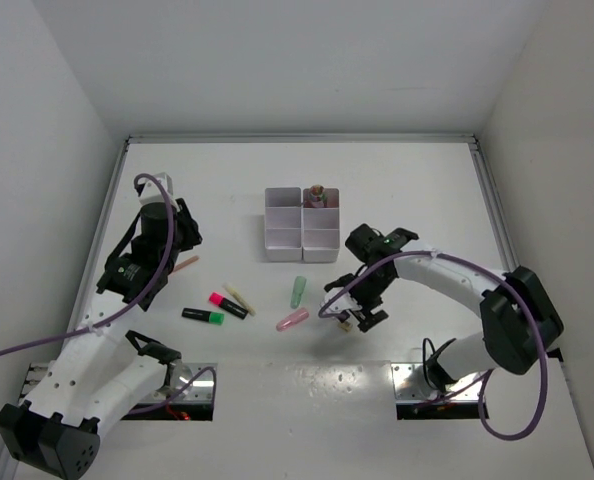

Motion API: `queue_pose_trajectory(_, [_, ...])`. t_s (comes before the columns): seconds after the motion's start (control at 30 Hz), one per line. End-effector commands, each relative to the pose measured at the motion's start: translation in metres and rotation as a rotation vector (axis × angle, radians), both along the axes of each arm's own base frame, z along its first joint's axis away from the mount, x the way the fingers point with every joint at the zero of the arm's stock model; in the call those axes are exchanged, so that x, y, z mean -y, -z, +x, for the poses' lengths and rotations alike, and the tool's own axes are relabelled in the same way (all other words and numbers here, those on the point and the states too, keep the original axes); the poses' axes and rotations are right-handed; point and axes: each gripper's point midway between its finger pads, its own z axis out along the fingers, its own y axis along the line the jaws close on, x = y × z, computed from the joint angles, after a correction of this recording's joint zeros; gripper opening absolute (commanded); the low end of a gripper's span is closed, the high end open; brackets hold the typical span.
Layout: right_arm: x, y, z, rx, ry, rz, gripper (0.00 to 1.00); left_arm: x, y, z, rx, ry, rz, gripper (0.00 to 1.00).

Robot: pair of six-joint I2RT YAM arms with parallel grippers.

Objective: Sort the stationery into containers
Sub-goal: Pick up the stationery from the center of the board.

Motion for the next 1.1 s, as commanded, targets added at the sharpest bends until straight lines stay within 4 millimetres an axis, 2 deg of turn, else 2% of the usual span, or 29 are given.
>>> queue_pose_trajectory(0.0, [-0.017, -0.005, -0.009, -0.032, -0.065, 0.080, 0.70, 0.000, -0.012, 0.003, 0.049, 0.000, -0.018, 0.42])
queue_pose_trajectory(0.03, [-0.015, -0.001, -0.012, -0.053, -0.064, 0.065, 0.57, 0.000, -0.012, 0.003, 0.049, 0.000, -0.018, 0.42])
queue_pose_trajectory(0.2, [-0.015, 0.015, -0.022, -0.065, -0.101, 0.056, 0.49, 0.000, -0.012, 0.003, 0.049, 0.000, -0.018, 0.42])
queue_pose_trajectory(0.47, [-0.017, 0.042, -0.015, 0.008, -0.096, 0.013, 0.49, 0.000, -0.009, 0.004, 0.040, 0.000, -0.015, 0.42])
queue_pose_trajectory(0.67, [-0.026, 0.048, 0.000, 0.084, -0.066, 0.020, 0.58, 0.000, -0.009, 0.004, 0.040, 0.000, -0.015, 0.42])
queue_pose_trajectory(0.77, [-0.021, 0.055, 0.004, 0.094, -0.056, -0.019, 0.61, 0.000, -0.009, 0.004, 0.039, 0.004, -0.007, 0.42])
queue_pose_trajectory(0.8, [-0.019, 0.058, -0.001, 0.085, -0.065, -0.027, 0.61, 0.000, -0.009, 0.004, 0.039, 0.004, -0.007, 0.42])
queue_pose_trajectory(0.87, [-0.017, 0.061, 0.002, 0.101, -0.063, -0.045, 0.61, 0.000, -0.009, 0.004, 0.039, 0.004, -0.007, 0.42])
queue_pose_trajectory(1.07, [-0.011, 0.067, 0.001, 0.103, -0.072, -0.088, 0.53, 0.001, -0.009, 0.004, 0.038, 0.012, -0.011, 0.42])
